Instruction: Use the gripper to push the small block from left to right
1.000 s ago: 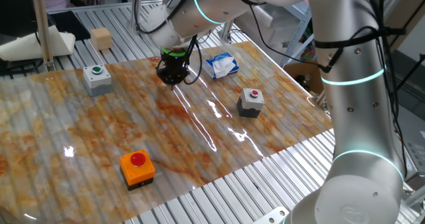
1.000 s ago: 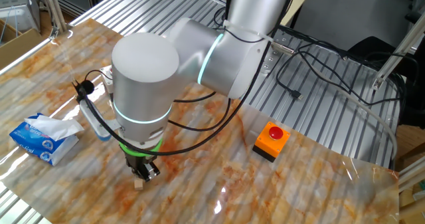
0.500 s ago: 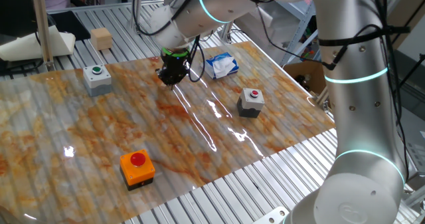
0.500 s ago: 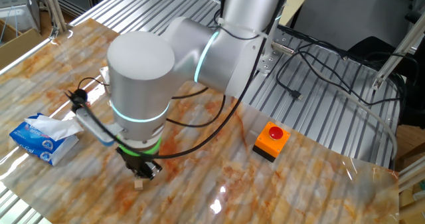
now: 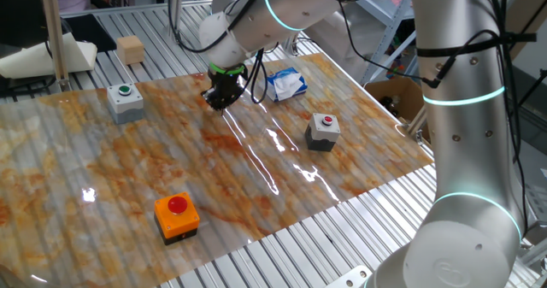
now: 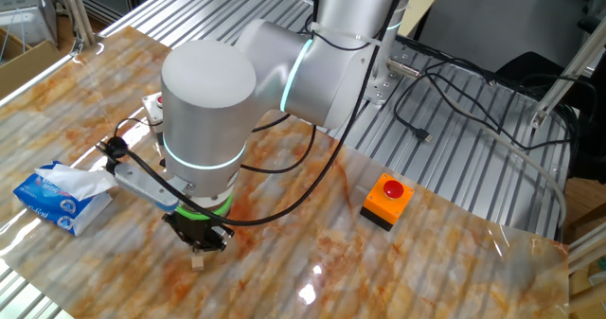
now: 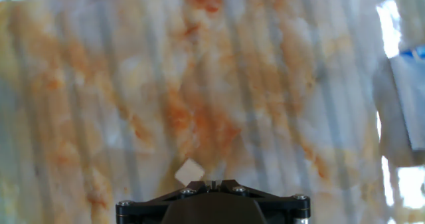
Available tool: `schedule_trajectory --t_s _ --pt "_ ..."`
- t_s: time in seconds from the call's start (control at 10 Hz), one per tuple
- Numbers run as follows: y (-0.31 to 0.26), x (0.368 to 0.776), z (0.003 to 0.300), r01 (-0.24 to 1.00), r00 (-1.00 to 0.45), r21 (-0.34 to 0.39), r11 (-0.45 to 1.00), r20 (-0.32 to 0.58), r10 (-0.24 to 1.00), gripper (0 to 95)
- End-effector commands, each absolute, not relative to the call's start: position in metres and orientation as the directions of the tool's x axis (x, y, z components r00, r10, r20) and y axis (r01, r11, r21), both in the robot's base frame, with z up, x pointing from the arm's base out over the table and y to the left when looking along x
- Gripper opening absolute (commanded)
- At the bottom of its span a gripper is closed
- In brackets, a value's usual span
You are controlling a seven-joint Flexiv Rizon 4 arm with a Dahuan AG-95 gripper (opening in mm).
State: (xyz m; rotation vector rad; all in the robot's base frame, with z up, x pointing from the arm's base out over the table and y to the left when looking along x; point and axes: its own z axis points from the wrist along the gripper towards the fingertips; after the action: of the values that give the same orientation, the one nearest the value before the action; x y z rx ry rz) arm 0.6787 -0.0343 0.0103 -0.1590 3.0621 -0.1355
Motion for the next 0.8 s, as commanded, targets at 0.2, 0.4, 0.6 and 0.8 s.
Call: schedule_trajectory --t_s 0.2,0.4,0.6,0.8 --pt "-0.0340 0.6778 0.0108 -0.191 -0.979 -0.095 0.977 -0.056 -0.197 0.0" --pt "-0.0340 0.6778 0.0108 -0.205 -0.976 -0.095 0.974 -0.056 -0.211 0.0" --pt "-0.0356 0.6805 0.0097 -0.228 -0.970 -0.097 0.969 -0.062 -0.234 0.0" --pt "-0.0409 0.6869 0.0091 -0.240 -0.967 -0.100 0.966 -0.066 -0.248 0.0"
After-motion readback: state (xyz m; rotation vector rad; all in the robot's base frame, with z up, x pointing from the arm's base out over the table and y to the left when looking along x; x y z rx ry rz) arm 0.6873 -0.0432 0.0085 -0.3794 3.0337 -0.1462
